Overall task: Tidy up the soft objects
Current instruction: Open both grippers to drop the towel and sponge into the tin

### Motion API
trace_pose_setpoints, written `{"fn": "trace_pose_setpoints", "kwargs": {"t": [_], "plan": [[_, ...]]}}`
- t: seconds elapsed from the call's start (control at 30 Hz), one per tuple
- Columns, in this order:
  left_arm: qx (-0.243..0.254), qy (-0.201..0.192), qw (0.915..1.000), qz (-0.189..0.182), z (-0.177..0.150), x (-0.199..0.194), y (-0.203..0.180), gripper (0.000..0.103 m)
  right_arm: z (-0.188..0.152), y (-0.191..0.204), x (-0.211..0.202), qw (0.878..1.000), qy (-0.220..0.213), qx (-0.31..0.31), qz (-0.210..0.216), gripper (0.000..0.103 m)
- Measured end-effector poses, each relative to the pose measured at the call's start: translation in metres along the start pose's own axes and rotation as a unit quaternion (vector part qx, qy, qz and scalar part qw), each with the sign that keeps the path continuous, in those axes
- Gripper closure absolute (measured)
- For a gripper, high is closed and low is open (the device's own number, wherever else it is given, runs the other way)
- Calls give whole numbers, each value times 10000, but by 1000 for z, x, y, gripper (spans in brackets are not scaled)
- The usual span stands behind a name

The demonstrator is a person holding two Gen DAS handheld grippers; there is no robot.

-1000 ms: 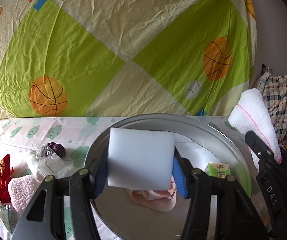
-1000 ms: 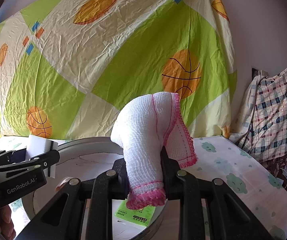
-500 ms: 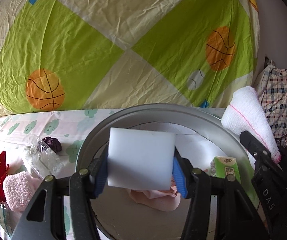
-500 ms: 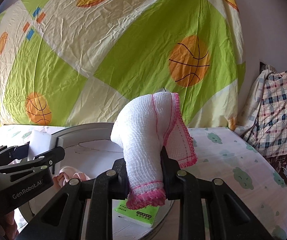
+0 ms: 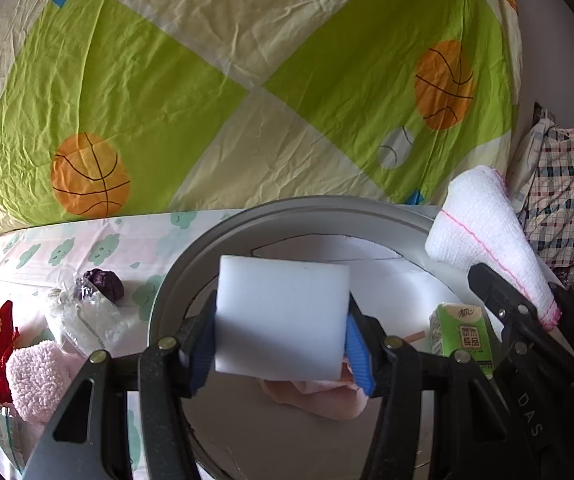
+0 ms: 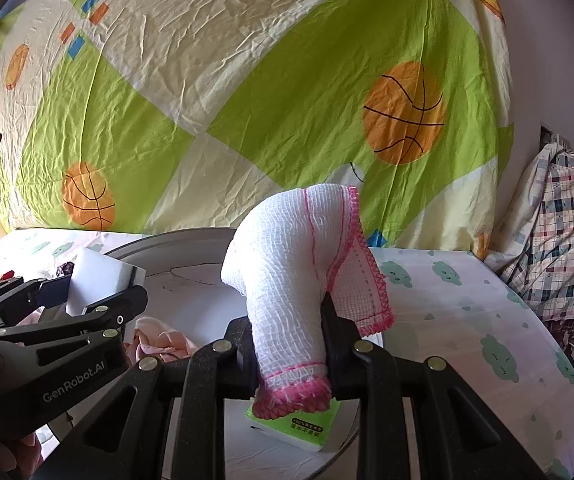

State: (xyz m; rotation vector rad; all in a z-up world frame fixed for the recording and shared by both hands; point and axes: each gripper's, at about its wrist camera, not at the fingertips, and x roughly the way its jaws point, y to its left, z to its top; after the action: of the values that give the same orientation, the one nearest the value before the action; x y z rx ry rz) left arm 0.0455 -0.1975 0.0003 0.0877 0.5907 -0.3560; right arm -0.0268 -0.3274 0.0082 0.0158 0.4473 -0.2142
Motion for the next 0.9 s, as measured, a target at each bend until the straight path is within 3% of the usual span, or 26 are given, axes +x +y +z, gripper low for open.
{"fn": "trace_pose_setpoints", "kwargs": {"t": [0.13, 0.2, 0.27, 0.37, 0.53, 0.57, 0.63, 0.73, 0.9], "plan": [[29, 13, 10000, 44, -1, 2, 0, 47, 0, 1, 3, 9998, 69, -43, 162, 73], [17, 26, 10000, 50, -1, 3, 0, 46, 0, 2, 3, 9997, 61, -77, 217, 66], [11, 26, 10000, 43, -2, 3, 0, 45, -1, 4, 0, 9997, -5, -110, 197, 43], [-21, -14, 10000, 88, -2, 2, 2, 42, -1, 0, -6, 9998, -178, -16, 132, 30], [-122, -66, 9999, 48, -1, -3, 6, 16, 0, -4, -21, 9982, -595, 80, -5, 28], [-148, -125, 9998, 45, -1, -5, 7, 7, 1, -7, -25, 9973, -714, 155, -38, 27], [-206, -272, 9994, 103, -1, -12, 8, 0, 2, -14, -32, 9950, -914, 366, -146, 18], [-282, -515, 9982, 137, 1, -22, 12, 0, 3, -24, -37, 9910, -1104, 689, -314, 14], [-282, -671, 9972, 180, 2, -30, 14, 0, 3, -32, -36, 9888, -1054, 995, -347, 14]]}}
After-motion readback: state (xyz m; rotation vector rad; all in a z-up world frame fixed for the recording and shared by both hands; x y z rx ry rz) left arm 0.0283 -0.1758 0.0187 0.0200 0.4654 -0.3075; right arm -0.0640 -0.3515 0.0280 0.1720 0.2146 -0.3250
